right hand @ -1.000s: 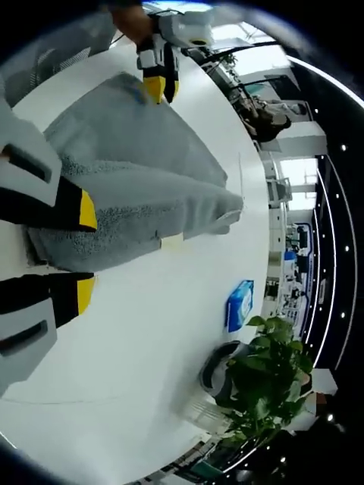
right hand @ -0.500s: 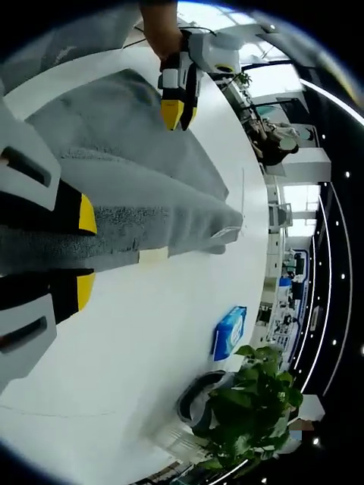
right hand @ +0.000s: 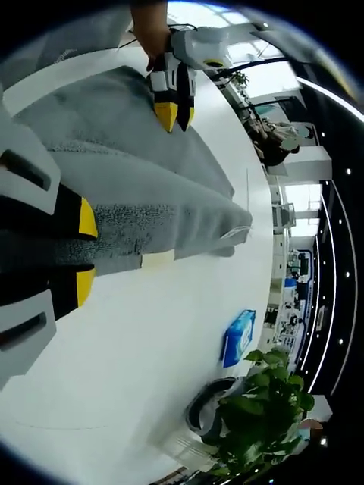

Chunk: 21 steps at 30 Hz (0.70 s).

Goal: Open the folded towel by lifting each exposed corner and separating the folded layers until the towel lies flat within the target outline without major curled edges

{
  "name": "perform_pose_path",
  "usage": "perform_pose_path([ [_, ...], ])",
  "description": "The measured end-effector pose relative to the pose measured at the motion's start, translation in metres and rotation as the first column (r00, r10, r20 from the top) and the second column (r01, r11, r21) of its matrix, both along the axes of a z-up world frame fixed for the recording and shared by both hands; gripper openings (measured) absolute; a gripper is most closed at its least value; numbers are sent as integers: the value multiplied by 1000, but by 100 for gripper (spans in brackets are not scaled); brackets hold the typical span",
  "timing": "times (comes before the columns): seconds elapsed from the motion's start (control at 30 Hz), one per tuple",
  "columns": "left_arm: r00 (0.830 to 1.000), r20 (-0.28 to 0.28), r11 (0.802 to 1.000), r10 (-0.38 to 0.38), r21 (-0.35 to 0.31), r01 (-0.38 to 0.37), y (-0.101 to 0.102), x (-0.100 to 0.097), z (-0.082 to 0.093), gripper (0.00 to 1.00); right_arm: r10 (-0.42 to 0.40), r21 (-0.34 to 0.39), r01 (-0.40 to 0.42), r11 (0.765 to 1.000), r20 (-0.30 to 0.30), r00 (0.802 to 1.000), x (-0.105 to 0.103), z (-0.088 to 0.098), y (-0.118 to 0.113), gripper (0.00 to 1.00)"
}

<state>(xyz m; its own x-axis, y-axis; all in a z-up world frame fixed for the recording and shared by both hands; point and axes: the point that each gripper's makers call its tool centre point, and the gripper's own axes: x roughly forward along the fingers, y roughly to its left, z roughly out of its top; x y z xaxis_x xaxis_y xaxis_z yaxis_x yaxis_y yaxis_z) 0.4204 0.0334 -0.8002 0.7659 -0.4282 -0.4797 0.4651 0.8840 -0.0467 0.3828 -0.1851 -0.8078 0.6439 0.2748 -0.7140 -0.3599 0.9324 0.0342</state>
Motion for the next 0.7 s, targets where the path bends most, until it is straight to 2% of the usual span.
perform_pose_path([
  [0.1, 1000, -8, 1000, 8, 12, -7, 0, 0, 0, 26, -12, 2, 12, 1000, -4, 1000, -1, 0, -1, 8],
  [0.33, 999, -10, 999, 46, -9, -46, 3, -1, -1, 26, -42, 34, 43, 999, -16, 999, -4, 0, -5, 5],
  [0.5, 999, -9, 999, 52, -12, -52, 5, -2, 0, 26, -29, 9, 29, 1000, -8, 1000, -8, -1, -8, 4],
  [0.7, 997, -5, 997, 71, -13, -71, 13, -6, -1, 25, -48, 8, 48, 999, -8, 999, -13, -1, -12, 4],
])
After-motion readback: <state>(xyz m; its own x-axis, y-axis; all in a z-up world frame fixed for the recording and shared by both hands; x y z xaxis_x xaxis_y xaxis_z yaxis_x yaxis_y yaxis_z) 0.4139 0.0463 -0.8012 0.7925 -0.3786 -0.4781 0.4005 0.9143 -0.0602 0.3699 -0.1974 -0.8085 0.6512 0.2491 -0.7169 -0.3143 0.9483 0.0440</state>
